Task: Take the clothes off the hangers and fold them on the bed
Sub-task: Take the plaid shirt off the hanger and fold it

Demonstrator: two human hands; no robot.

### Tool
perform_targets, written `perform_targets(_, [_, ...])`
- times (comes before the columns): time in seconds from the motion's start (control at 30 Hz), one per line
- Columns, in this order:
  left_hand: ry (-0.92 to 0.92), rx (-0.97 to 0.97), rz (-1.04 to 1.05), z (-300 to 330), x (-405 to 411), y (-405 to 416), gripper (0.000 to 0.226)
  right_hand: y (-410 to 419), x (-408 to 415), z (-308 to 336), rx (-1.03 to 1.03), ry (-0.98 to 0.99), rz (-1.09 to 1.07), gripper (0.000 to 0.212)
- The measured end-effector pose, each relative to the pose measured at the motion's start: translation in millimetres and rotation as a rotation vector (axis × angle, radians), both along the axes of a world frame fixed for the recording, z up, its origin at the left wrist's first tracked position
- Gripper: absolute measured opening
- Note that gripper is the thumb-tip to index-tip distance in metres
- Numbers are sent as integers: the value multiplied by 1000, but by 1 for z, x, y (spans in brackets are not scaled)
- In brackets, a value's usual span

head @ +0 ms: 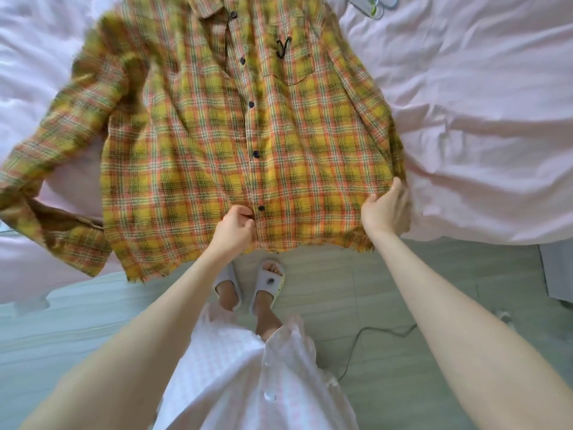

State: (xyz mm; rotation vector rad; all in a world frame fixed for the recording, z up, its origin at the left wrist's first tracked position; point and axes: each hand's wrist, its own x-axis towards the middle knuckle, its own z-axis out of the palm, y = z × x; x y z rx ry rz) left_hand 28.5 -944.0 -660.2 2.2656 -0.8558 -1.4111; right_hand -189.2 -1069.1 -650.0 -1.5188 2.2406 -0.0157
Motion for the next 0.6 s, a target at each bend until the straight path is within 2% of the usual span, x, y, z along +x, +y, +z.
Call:
perform_targets(0.1, [-58,-73,0,8,17,-12,28,-7,28,8,-48,44,237,57])
perform_targets(0.23, [-126,-140,-9,21,43,-27,29,-26,78,16,-61,-49,426,50])
perform_targets(0.4, [-288,-208,-1,29,92,-63,30,-72,151,23,-16,-159,551,43])
perform_targets(0.6, [-390,-264,-37,28,151,-126,30,-127,224,17,58,-199,616,40])
